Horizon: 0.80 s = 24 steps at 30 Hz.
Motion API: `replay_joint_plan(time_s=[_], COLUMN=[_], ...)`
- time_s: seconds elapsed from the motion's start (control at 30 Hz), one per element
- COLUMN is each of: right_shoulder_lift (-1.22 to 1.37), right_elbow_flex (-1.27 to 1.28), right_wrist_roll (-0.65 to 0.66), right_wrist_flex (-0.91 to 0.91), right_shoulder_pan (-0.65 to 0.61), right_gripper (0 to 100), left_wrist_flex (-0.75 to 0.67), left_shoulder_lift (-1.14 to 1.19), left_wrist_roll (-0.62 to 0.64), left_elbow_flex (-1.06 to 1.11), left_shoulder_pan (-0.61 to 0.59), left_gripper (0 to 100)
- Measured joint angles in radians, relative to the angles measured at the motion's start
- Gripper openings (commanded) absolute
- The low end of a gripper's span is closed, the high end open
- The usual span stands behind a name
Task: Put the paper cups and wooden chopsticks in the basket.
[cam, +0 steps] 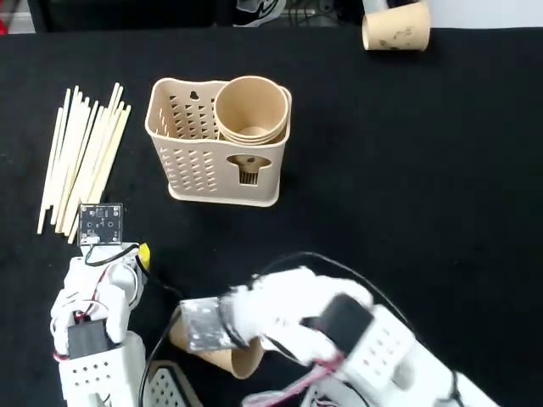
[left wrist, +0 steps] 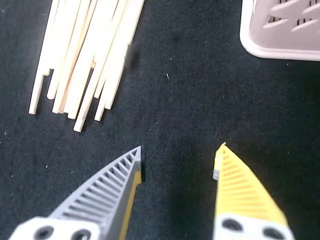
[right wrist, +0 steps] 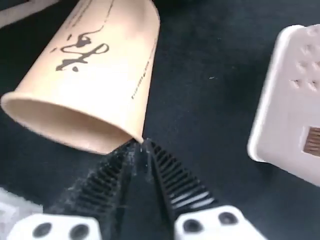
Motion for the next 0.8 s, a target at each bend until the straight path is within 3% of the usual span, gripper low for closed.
replay_joint_plan(time_s=[0.27, 0.53, 0.67, 0.8], right_shoulder_lift=[-0.385, -0.311, -0.146, 0.034], right_elbow_flex=[0.044, -0.037, -0.052, -0.12], right_wrist_roll=[-0.172, -0.245, -0.097, 0.14], right_wrist_flex=[0.021, 0.035, 0.146, 0.307], right_shoulder_pan=[0.005, 0.201, 0.232, 0.236], right_gripper=[1.2, 4.4, 23.0, 25.2], left_wrist_flex=[0.0, 0.0, 0.0, 0.0], left_shoulder_lift=[0.0, 0.0, 0.0, 0.0], left_wrist_roll=[0.0, 0.0, 0.0, 0.0], left_elbow_flex=[0.0, 0.0, 0.0, 0.0], left_shoulder_pan=[0.0, 0.0, 0.0, 0.0], left_gripper=[24, 24, 24, 24])
